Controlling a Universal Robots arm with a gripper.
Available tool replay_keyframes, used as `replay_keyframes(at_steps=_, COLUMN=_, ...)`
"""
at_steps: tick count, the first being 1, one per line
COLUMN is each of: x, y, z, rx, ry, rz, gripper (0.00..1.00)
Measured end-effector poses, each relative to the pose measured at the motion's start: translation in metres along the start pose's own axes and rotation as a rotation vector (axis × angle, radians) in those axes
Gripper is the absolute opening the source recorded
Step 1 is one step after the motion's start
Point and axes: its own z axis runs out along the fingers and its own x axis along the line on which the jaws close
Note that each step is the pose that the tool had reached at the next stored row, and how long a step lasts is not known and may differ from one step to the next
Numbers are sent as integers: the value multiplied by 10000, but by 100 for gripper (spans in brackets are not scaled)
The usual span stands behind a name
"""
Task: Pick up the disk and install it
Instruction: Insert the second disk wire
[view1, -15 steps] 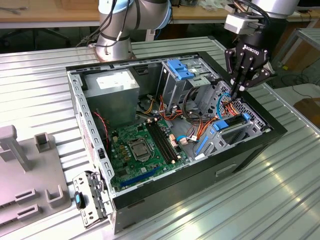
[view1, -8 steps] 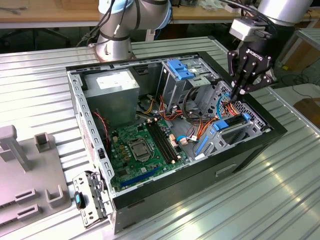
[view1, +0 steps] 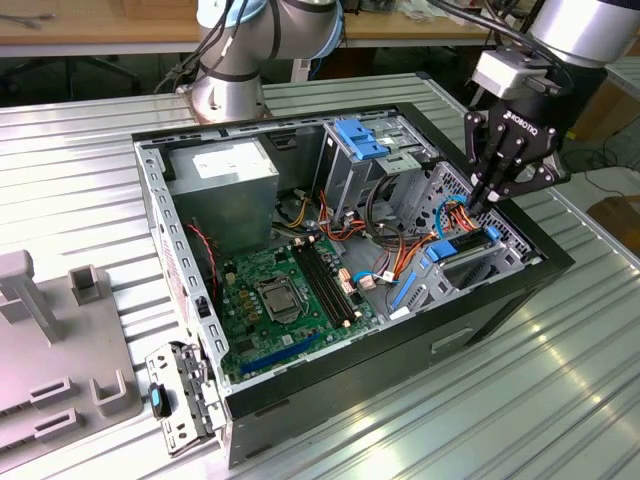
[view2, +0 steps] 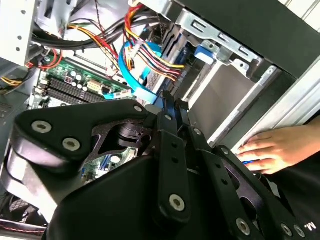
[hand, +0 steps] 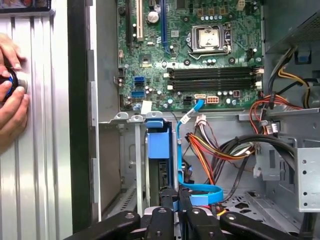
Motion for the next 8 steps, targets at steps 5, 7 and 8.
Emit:
replay_keyframes(at_steps=5, x=25, y=11, z=32, rx=311, ry=-9, rz=-4, gripper=16)
replay_keyframes(at_steps=7, x=33, y=37, z=56, rx=355, ry=-9, rz=-8, gripper=16)
replay_keyframes(at_steps=8, x=33, y=45, z=71, rx=356, ry=-11, rz=-9, gripper=16)
